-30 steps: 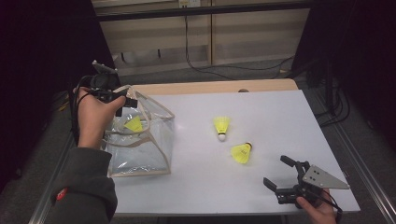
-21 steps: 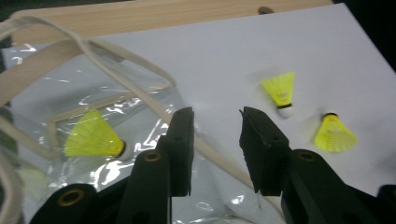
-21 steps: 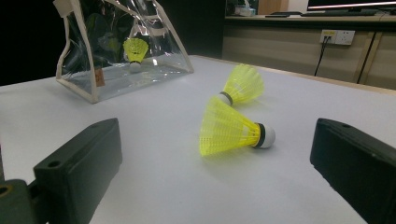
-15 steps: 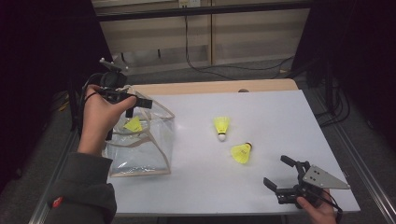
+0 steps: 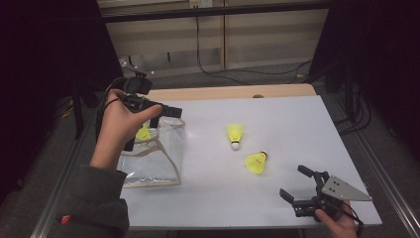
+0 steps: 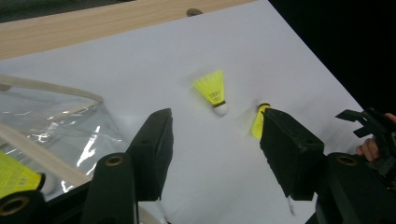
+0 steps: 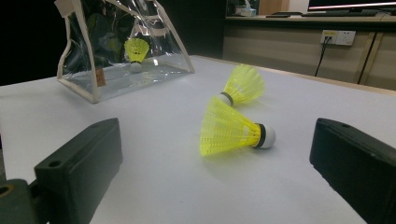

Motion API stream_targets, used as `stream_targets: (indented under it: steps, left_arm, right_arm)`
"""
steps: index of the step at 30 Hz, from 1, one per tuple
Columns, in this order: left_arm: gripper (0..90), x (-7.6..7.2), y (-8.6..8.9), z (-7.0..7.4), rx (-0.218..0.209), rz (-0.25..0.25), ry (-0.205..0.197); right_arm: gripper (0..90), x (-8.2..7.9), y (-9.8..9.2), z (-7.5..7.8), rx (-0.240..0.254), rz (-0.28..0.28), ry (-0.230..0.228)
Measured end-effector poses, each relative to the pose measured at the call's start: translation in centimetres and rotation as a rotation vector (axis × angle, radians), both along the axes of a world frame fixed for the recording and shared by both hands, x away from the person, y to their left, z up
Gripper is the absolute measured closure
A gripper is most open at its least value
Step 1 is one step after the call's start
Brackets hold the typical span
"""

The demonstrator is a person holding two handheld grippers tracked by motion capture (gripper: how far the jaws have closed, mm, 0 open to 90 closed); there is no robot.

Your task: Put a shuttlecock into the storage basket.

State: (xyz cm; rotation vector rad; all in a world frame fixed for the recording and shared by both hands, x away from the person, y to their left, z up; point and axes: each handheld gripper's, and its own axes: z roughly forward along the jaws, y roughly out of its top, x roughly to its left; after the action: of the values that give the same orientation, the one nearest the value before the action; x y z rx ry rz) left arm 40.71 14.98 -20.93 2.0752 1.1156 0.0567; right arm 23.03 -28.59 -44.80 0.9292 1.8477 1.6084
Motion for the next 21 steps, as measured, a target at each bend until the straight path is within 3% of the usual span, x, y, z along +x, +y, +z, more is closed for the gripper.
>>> stream_targets:
  steps: [7, 9, 21]
  left_arm:
    - [34.0, -0.5, -1.4, -0.4, -0.012, -0.034, -0.018]
    - [30.0, -0.7, -1.9, -0.5, -0.013, -0.054, -0.005]
    - [21.5, -1.5, -4.2, -1.4, -0.009, -0.123, -0.025]
  right_arm:
    - [2.5, 0.0, 0.1, 0.0, 0.001, 0.001, 0.001]
    - [2.5, 0.0, 0.1, 0.0, 0.001, 0.001, 0.001]
    - [2.5, 0.0, 0.0, 0.1, 0.001, 0.001, -0.005]
